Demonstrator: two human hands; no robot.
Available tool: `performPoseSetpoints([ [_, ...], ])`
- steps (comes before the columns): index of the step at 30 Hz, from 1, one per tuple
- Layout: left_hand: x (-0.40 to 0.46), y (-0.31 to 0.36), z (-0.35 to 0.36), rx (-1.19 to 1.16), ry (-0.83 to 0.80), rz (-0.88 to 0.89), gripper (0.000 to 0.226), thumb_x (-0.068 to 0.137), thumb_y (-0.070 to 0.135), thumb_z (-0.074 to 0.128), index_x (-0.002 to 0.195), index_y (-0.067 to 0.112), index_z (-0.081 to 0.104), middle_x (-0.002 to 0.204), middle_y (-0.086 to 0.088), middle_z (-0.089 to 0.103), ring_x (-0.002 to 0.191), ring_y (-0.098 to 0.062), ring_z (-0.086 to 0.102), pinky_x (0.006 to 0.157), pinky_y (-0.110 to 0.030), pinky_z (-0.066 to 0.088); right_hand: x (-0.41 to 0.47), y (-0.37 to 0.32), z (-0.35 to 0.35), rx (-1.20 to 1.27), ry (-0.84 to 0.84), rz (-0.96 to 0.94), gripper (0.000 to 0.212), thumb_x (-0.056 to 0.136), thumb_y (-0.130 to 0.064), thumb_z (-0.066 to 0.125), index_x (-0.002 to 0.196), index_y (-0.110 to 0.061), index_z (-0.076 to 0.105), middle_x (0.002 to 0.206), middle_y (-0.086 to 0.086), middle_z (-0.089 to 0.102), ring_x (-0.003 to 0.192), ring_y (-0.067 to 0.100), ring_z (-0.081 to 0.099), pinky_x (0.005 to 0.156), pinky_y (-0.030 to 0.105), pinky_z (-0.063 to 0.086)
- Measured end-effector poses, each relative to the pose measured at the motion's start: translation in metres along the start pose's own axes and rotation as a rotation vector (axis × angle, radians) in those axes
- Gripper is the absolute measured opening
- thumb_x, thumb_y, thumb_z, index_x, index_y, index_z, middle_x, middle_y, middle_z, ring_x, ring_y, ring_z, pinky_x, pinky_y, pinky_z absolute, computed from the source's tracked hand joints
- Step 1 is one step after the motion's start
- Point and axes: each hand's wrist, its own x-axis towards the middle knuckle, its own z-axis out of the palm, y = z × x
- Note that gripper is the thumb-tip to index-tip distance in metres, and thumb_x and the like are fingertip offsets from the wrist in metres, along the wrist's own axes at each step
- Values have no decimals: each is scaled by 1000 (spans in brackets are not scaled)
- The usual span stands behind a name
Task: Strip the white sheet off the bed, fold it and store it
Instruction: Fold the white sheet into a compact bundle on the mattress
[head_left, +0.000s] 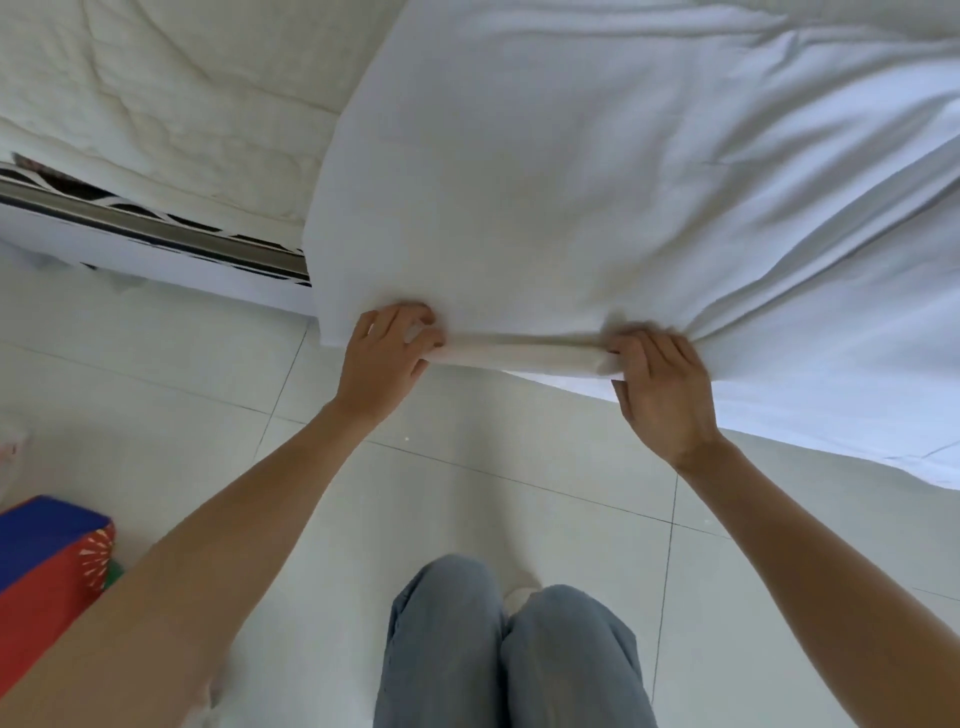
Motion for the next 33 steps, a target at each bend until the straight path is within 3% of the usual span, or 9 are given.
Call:
performPoseSetpoints([
  [6,-19,-13,-3,-166,143,123,16,90,11,52,97,12,67,82,-5,65,74,-23,58,62,-29,46,-17,-11,4,-74,148,-4,18,74,-7,51,92,-8,56,80,9,59,77,24,39,68,32,29],
  [11,-49,-10,-12,-198,130,257,14,88,9,54,96,11,66,80,-5,62,70,-18,50,55,-24,41,-52,-31,0,-1,153,1,9,79,-6,56,85,-7,63,73,6,59,66,24,45,60,28,31],
  [16,-52,-6,8,-81,-25,146,17,86,14,57,98,17,68,91,-3,66,77,-24,59,64,-30,43,-64,-32,19,21,-4,36,18,70,0,71,84,-8,64,82,4,62,75,22,45,68,30,43],
  [19,-31,0,14,-35,-257,60,46,77,40,66,119,22,59,114,-3,61,100,-24,58,82,-38,43,-54,-18,41,-21,-175,47,30,70,-15,78,98,-9,68,109,7,65,97,29,58,84,37,49],
  [22,-8,25,-2,-121,-204,65,43,82,45,53,118,22,61,106,1,65,94,-20,60,71,-31,49,-50,-7,39,100,-198,11,29,77,-22,75,102,-8,68,113,9,65,103,29,61,86,39,53],
  [24,16,50,-23,-185,-132,51,36,85,40,50,113,23,63,98,6,67,89,-15,61,64,-24,48,-46,2,18,184,-137,-75,16,86,-18,65,100,-10,68,108,5,67,100,26,61,81,36,53],
  [27,66,94,-62,-305,-219,-31,28,89,32,52,113,24,63,96,11,66,93,-11,57,70,-20,43,-34,29,-35,218,-86,-75,15,86,-7,60,97,-10,70,98,3,68,92,24,62,75,33,52],
  [30,121,136,-98,-433,-334,-135,24,90,30,53,113,27,61,97,13,65,94,-9,56,78,-24,45,-23,75,-96,164,-80,52,20,78,0,62,94,-9,70,94,4,68,90,27,62,72,34,53],
  [33,175,177,-127,-486,-385,-183,21,89,28,55,108,27,61,95,13,65,91,-10,58,79,-25,45,-19,127,-150,138,-127,325,26,71,5,67,92,-9,71,93,6,69,90,30,62,73,37,52],
])
